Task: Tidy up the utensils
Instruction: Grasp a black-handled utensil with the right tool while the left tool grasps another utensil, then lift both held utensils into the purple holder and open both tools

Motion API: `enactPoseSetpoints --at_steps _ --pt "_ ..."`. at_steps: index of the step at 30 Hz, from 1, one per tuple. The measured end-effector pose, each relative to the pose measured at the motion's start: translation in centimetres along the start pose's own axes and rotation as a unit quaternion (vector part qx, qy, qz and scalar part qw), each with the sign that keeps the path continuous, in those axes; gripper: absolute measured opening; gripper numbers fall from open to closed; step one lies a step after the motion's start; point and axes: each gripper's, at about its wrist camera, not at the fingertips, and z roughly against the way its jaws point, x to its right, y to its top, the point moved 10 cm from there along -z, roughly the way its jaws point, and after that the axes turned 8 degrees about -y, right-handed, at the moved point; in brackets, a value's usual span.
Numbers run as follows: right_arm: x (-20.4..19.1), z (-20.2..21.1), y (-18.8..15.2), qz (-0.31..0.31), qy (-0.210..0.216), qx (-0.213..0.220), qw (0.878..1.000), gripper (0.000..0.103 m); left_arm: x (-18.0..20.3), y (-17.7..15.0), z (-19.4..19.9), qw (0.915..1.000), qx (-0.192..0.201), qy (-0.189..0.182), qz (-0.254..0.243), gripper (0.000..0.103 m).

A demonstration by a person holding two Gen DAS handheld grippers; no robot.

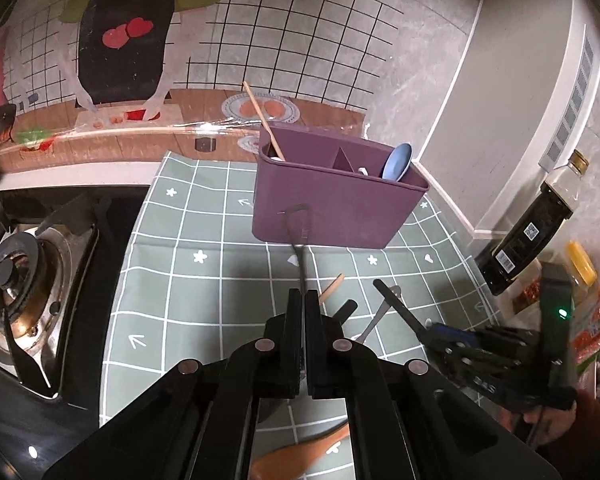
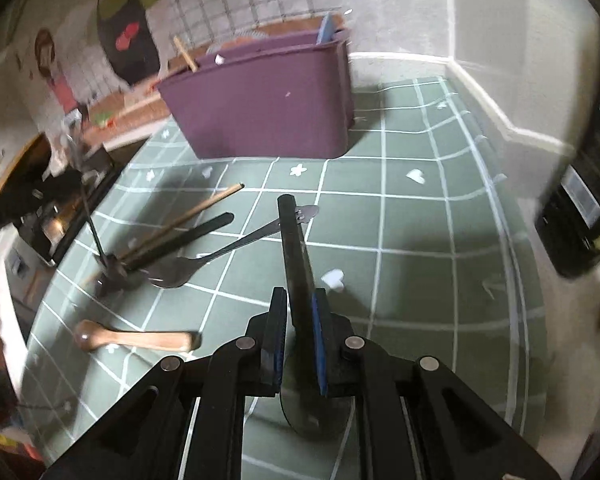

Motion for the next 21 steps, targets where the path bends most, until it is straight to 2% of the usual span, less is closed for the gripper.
enactPoseSetpoints --at_steps 9,12,14,19,21 --pt "-1.7 -2.7 2.8 0.051 -0.006 -0.009 0.999 0.015 -1.4 0.5 0.8 1.0000 0.004 0.005 0.006 0.001" --pt "-2.0 -3.1 3.5 0.043 0.004 -0.008 0.999 0.012 -2.4 0.1 0.5 0.9997 -0.008 0.005 0.022 0.001" --pt "-2.0 -2.7 3.9 0.039 0.004 0.002 0.999 0.011 -3.1 -0.5 -0.1 0.9990 -0.021 0.000 0.040 0.003" --pt "-1.4 0.6 5.5 -0.001 0.013 0.061 0.998 0.011 -4.3 -2.3 -2.3 0.9933 -0.055 -0.006 0.101 0.005" --pt "-1.3 1.9 6.0 -0.011 0.016 0.081 0.997 0.011 -3.9 -2.8 -2.8 0.9924 -0.063 -0.005 0.106 0.009"
